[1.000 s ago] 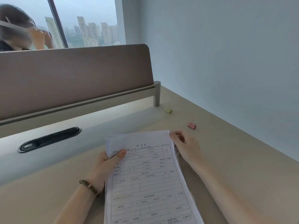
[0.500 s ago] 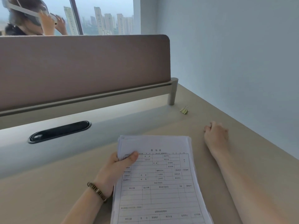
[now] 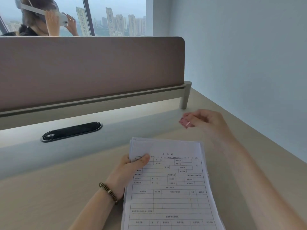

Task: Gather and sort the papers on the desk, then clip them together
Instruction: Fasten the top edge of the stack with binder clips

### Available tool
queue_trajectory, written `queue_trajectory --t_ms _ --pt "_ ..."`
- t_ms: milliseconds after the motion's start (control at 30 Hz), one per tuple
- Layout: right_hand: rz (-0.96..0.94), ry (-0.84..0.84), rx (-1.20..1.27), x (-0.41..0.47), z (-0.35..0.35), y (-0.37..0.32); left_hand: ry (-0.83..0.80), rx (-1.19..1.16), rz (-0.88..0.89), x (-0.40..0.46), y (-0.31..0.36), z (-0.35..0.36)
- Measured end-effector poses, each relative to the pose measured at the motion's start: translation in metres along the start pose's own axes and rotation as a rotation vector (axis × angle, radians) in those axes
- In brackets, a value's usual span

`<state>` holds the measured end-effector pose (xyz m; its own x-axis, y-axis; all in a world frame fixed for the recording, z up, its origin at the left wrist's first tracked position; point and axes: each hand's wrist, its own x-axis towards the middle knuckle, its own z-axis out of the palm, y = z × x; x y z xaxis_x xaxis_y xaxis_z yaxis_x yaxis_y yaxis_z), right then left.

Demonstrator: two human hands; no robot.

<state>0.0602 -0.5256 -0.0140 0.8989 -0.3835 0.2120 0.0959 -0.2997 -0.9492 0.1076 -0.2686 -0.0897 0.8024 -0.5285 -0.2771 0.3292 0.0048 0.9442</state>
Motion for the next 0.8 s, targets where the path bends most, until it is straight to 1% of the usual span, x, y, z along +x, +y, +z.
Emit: queue_trajectory --t_ms 33,100,133,167,233,300,367,500,667,733,800 --pt "-0.039 -0.11 0.015 -0.003 0.013 -0.01 -0.005 -0.013 -0.001 0.0 0.0 0.0" --pt "-0.099 -0.283 -0.072 -0.008 0.04 -0.016 -0.015 -0.031 0.006 0.0 0.0 -0.001" --pt "-0.13 -0.335 -0.127 -0.01 0.053 -0.013 -0.017 -0.038 0.012 -0.001 0.0 -0.001" --pt "-0.155 -0.353 -0.177 -0.011 0.062 -0.008 -0.015 -0.045 0.018 -0.001 0.0 -0.001" --pt "-0.168 -0.334 -0.239 -0.012 0.074 -0.001 -0.007 -0.051 0.028 -0.001 0.001 -0.001" --pt "-0.157 -0.321 -0.223 -0.011 0.074 0.003 0.008 -0.043 0.039 -0.001 0.0 -0.001" --pt "-0.186 -0.301 -0.223 -0.01 0.072 0.006 0.022 -0.042 0.036 -0.001 0.001 -0.001" --pt "-0.358 -0.227 -0.332 -0.013 0.074 0.008 0.018 -0.063 0.028 -0.001 0.001 -0.001" --pt "-0.485 -0.174 -0.428 -0.009 0.076 0.007 0.006 -0.074 0.032 -0.001 0.001 -0.001" --pt "-0.498 -0.182 -0.424 -0.006 0.076 0.005 0.012 -0.063 0.038 -0.002 0.0 -0.001" --pt "-0.472 -0.215 -0.401 -0.003 0.075 0.002 0.016 -0.053 0.044 -0.001 0.0 -0.001"
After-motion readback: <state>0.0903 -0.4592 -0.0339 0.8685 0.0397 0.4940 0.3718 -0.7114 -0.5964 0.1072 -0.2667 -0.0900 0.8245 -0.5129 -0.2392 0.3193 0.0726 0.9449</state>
